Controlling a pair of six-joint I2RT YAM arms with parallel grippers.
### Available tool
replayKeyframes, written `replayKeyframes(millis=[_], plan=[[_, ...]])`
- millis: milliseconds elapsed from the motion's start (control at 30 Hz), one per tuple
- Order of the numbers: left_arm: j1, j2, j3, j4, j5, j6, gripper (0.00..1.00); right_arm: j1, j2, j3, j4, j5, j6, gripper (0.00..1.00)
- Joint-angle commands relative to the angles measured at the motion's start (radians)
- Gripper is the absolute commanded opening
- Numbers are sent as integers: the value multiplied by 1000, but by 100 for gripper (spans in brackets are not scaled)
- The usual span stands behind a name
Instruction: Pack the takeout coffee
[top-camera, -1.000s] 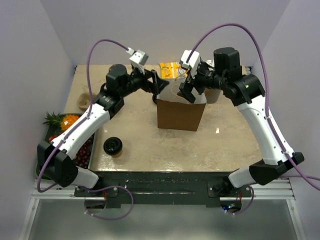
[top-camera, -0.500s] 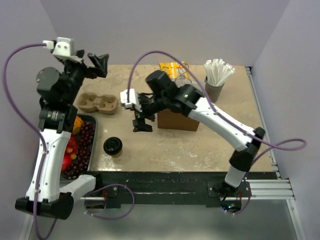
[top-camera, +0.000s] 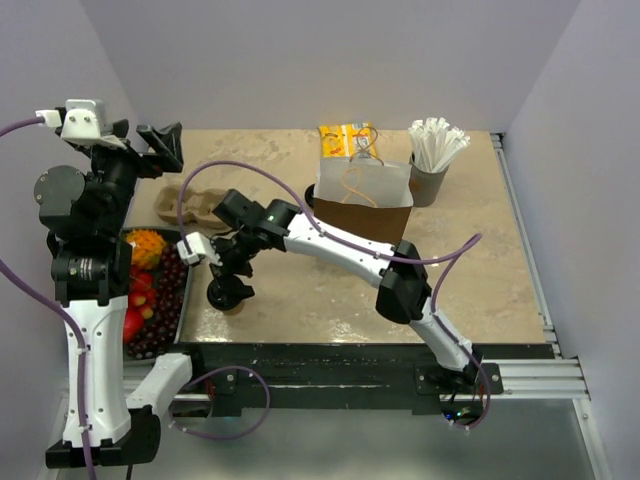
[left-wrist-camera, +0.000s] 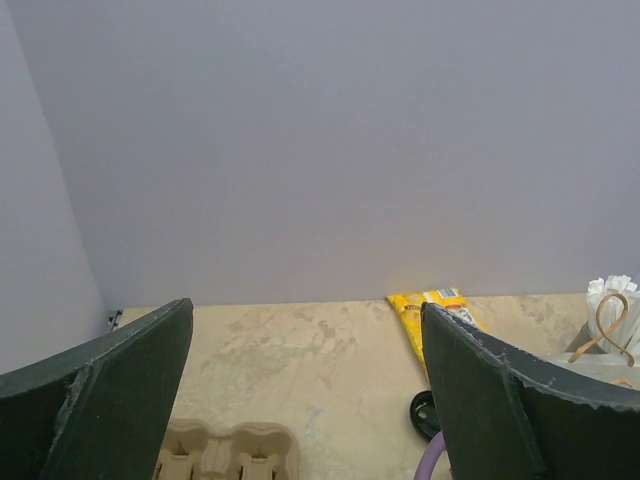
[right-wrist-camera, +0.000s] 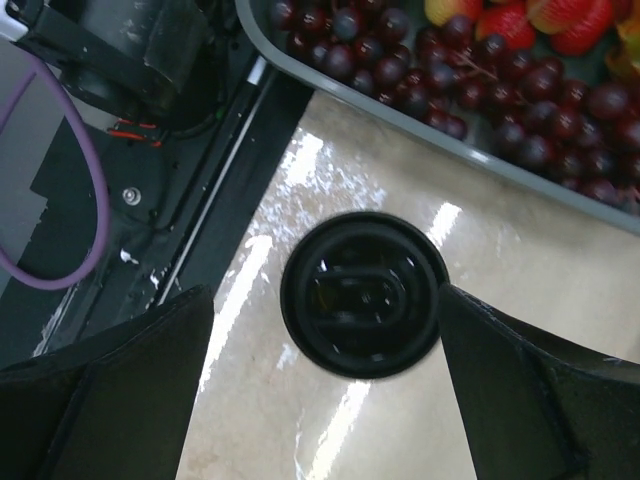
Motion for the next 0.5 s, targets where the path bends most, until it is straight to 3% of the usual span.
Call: replayKeyframes(millis=[0, 467], plan=[[36, -8, -19, -21, 53, -56, 100, 33, 20, 83, -7, -22, -39, 96], [53, -3, -36, -17, 86, -76, 100, 42, 63, 62, 32, 71, 2, 97]])
